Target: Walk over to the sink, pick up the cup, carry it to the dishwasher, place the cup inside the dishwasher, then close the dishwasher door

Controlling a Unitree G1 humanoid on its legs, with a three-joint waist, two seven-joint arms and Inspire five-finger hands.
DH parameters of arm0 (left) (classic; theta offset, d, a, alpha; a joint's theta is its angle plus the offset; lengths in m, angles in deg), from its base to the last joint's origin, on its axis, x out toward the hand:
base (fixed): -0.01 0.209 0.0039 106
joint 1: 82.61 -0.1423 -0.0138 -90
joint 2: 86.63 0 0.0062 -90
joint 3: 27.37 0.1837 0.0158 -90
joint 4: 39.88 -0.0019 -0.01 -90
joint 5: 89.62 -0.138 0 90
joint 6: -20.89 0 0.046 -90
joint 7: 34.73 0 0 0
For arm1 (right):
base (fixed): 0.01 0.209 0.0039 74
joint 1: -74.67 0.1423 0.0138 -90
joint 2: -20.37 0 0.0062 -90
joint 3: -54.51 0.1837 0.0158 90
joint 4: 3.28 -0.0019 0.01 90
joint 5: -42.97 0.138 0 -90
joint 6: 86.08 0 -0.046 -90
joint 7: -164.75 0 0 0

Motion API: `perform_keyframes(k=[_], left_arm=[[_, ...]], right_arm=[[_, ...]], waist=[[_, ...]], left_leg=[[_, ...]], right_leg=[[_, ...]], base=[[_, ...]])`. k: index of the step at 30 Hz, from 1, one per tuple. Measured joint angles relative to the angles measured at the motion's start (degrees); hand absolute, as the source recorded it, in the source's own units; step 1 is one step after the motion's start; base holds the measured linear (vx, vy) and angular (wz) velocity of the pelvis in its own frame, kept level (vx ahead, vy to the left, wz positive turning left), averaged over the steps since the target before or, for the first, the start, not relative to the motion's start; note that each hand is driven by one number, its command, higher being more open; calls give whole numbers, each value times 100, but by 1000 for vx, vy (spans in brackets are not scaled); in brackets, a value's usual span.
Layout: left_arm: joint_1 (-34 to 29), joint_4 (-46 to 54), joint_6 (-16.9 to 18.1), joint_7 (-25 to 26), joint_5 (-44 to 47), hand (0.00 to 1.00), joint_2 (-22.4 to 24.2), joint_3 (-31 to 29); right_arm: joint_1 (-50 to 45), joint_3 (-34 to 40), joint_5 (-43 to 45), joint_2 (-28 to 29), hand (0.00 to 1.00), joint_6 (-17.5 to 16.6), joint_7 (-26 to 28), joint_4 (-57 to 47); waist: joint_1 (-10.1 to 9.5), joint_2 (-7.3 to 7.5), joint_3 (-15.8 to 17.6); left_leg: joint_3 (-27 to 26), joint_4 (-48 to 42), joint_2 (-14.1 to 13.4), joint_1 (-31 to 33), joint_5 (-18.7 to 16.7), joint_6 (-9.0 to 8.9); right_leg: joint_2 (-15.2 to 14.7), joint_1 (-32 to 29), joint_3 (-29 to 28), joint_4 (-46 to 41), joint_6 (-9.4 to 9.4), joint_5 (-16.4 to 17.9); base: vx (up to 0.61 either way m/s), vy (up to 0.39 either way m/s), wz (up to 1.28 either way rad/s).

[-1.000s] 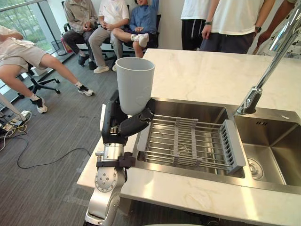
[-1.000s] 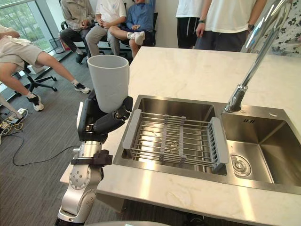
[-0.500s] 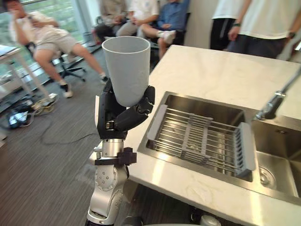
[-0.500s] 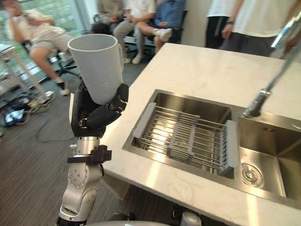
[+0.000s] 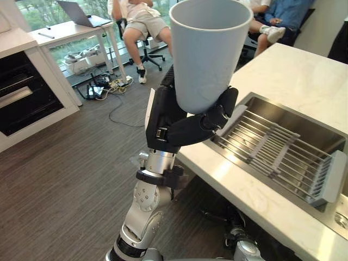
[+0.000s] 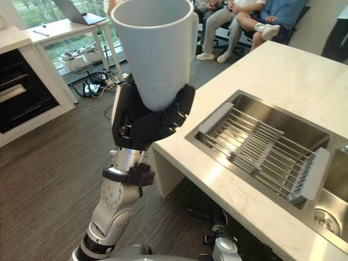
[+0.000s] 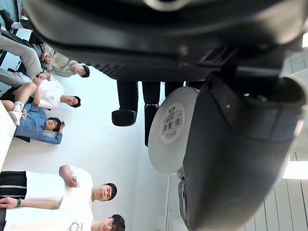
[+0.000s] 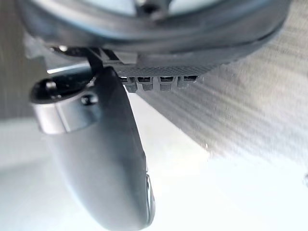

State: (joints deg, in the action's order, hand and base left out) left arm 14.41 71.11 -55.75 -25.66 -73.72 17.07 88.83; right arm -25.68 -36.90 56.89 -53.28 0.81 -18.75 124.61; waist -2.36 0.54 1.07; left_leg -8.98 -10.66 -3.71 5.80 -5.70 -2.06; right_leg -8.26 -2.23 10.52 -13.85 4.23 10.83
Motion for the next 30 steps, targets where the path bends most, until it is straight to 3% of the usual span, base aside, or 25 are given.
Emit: perform_keyframes(k=[2,4,10,13,15,17,20,22,27,29,30], left_arm=[[-2,-188,-39,-3,-2,0,-6,18],[-2,-306,-66,-11,-2,0,-33,19],[-8,-393,-219,-21,-7,0,-177,13],[-26,-387,-225,-111,-21,0,-327,-90],[-243,-272,-220,-160,-132,0,-405,-517],[-589,-71,-220,-181,-254,0,-402,-847],[-1080,284,-184,-44,-267,0,-450,-1288],[-1097,354,-185,-9,-488,0,-464,-1349],[-1282,586,-192,-74,-792,0,-350,-1306],[-1323,652,-185,-56,-801,0,-337,-1309],[-1323,650,-185,-30,-805,0,-318,-1259]], right_arm=[[36,3,0,7,100,-10,6,182],[120,2,-1,17,100,-8,9,428],[144,-2,-7,-17,100,-7,4,629],[195,-3,-60,-340,100,10,130,578],[102,121,-213,-773,100,-7,384,255],[-134,129,-369,-982,100,-52,283,-325],[-241,485,4,-1088,100,-511,732,-407],[61,598,12,-1011,100,-551,704,142],[190,420,4,-782,100,-502,707,155],[160,302,-10,-674,100,-496,714,1],[63,215,-22,-614,100,-492,712,-213]], waist=[[147,2,-28],[137,-6,-30],[152,0,-28],[144,-1,-30],[181,-11,-35],[221,-7,-30],[162,11,-6],[143,-30,95],[175,-206,348],[179,-193,401],[207,-190,434]], left_leg=[[191,362,228,-45,253,136],[219,459,308,-50,376,216],[232,546,336,-238,382,212],[265,737,339,-299,479,206],[327,963,383,-370,615,209],[355,1048,388,-402,663,207],[384,1068,398,-392,660,207],[450,1057,455,-420,653,244],[732,916,579,-510,526,403],[974,800,667,-530,452,533],[1234,709,701,-521,433,567]], right_leg=[[-58,139,-23,334,24,-181],[-92,246,-15,568,139,-385],[-61,560,-23,880,98,-546],[-45,558,-23,913,98,-545],[-45,558,7,924,102,-552],[-30,552,43,910,74,-575],[-47,482,55,749,12,-537],[-130,397,81,438,-69,-454],[-354,112,-9,-750,-94,-398],[-373,-212,-521,-1576,-128,-389],[-164,-357,-1010,-1903,-114,61]], base=[[27,135,67],[69,124,21],[50,31,6],[0,0,0],[-24,-4,9],[-1,2,9],[11,4,7],[-10,32,15],[-15,77,33],[49,51,67],[63,0,87]])
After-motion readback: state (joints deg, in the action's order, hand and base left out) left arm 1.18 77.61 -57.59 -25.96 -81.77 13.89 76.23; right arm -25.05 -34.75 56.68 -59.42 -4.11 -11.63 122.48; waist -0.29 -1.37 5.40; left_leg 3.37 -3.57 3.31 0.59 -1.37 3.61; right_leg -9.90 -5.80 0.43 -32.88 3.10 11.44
